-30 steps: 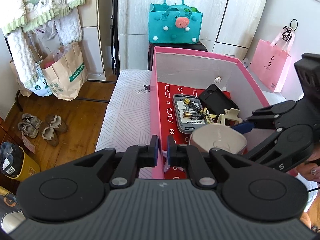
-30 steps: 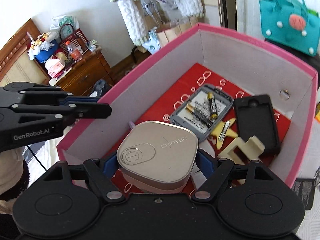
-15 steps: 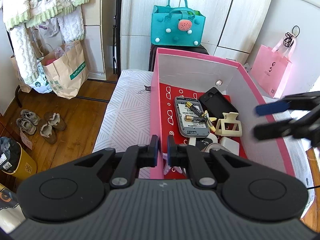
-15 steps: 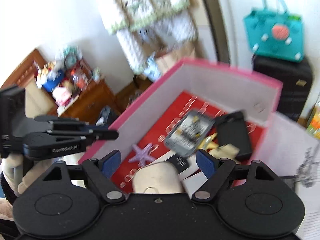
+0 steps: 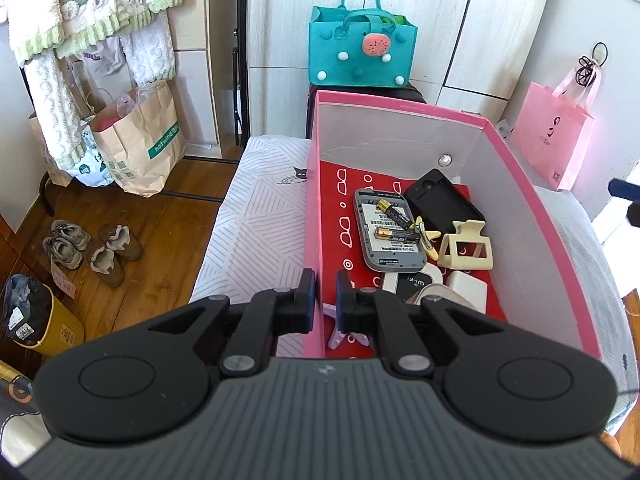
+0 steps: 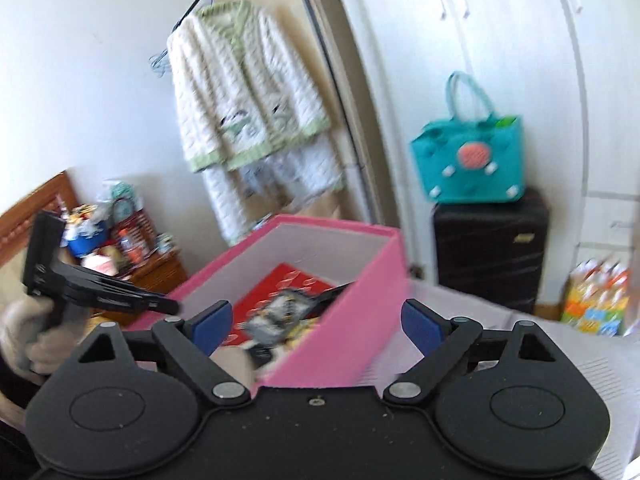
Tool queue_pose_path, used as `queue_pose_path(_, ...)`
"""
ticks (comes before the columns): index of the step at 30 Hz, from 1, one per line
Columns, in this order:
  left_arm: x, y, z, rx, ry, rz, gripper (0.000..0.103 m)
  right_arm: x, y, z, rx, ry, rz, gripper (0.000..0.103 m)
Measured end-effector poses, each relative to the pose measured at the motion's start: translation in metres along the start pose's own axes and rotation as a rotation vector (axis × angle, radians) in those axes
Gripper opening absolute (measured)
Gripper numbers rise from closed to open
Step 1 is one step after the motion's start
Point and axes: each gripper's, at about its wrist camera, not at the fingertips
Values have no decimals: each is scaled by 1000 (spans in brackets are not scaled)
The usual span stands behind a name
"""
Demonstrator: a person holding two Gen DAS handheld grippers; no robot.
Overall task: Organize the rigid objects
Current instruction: 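Move the open right tool back toward the black battery pack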
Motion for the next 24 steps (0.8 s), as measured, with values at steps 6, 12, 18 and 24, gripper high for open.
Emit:
queue_pose_path(6,-1,1,-1,9,9,8,7,-20,-34,-20,18,-124,-1,93)
queue_pose_path(12,-3,4,-3,0,19,21,7,-49,-50,-42,-53,-122,108,84)
queue_pose_path(18,-3,5,-1,14,13,16,7,-73,-59,-35,115,-261,140,84)
queue_pose_path(24,-2,5,0,15,11,16,8,-93,-75,-30,177,-350,151,84)
Point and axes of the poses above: each gripper's, at about its wrist camera, not at the fingertips, and x roughly against the way its jaws point, z to its left, y to its top, and after that the axes turned 8 degrees about -x, right-handed
